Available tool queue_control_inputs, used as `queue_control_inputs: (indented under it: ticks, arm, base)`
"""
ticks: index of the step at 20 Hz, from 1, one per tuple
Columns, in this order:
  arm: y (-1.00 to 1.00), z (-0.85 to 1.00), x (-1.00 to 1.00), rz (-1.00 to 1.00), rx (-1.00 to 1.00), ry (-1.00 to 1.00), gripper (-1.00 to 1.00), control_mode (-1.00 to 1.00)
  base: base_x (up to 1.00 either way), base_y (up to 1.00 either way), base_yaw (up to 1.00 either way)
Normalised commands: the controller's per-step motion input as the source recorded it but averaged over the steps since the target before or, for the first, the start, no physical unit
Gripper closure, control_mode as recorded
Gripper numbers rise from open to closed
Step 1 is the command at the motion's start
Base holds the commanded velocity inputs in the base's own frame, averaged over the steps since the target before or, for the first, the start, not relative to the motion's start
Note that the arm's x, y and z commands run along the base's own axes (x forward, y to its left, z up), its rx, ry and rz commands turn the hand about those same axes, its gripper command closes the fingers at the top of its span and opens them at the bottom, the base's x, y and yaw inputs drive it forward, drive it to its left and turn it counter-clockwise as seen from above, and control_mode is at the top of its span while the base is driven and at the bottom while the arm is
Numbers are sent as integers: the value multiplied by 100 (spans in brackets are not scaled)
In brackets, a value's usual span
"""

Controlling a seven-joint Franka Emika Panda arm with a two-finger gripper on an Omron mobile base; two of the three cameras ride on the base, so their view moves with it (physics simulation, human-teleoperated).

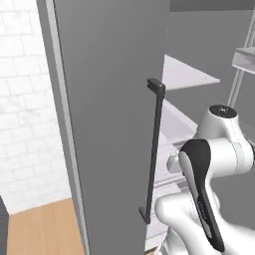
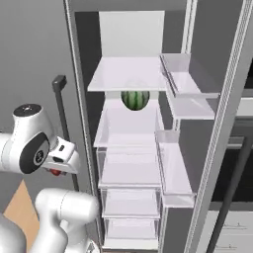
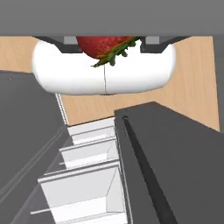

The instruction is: Take the strawberry from the fridge and place it on top of the pancake, located on the dining counter.

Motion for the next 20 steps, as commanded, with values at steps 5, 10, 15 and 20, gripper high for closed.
queue_control_inputs:
  ticks: [5,10,15,20]
  arm:
    - [0,0,0,0,0,0,100,100]
    - [0,0,0,0,0,0,100,100]
    - [0,0,0,0,0,0,100,100]
    - [0,0,0,0,0,0,100,100]
  base:
    - [-96,8,-63]
    - [-43,0,-87]
    - [-40,-71,-59]
    - [-15,-99,-45]
